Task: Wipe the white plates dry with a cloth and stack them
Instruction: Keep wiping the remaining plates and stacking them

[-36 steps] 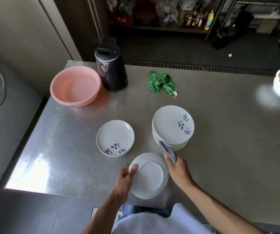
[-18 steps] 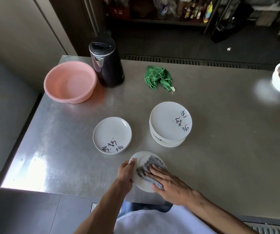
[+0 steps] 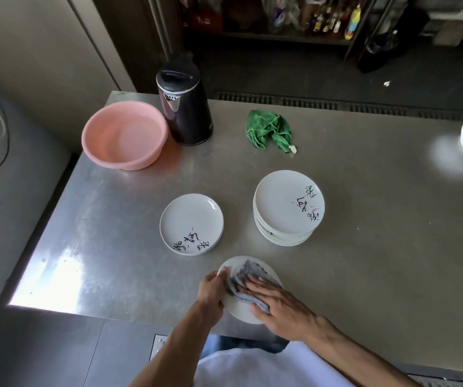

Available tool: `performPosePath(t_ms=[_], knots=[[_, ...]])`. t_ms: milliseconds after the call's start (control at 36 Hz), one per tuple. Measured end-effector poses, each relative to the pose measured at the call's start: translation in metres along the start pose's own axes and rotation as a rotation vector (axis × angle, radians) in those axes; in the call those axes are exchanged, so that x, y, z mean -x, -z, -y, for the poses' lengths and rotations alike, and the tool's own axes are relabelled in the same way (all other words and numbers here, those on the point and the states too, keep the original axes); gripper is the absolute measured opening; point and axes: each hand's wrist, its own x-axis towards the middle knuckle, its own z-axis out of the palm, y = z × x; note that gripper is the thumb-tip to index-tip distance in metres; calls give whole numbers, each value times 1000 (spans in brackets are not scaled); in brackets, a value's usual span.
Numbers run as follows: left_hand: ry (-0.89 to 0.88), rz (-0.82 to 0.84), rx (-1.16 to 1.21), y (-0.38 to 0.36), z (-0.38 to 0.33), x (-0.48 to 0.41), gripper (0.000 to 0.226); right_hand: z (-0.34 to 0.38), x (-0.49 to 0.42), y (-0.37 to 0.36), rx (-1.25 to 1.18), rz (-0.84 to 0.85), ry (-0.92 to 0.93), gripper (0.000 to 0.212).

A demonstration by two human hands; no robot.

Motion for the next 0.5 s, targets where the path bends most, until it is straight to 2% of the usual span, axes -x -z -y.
performPosePath(t_ms=[194,278,333,417,444,500], knots=[[-74,67,18,3,14,9,27,-3,-35,-6,-80,-201,-308,52],[-109,148,-27,3,13,16,24,7,-55,-6,-2,-215,-214,49],[-125,153,-83,3,13,19,21,12,-58,-8,13,-198,-110,50],[-148,133,-95,7,14,21,19,13,-56,-5,21,-183,-51,50],[-161,136,-96,9,13,23,18,8,-56,-4,35,-211,-84,50],[-186,136,-85,11,11,24,19,0,-56,-1,-13,-254,-302,54]])
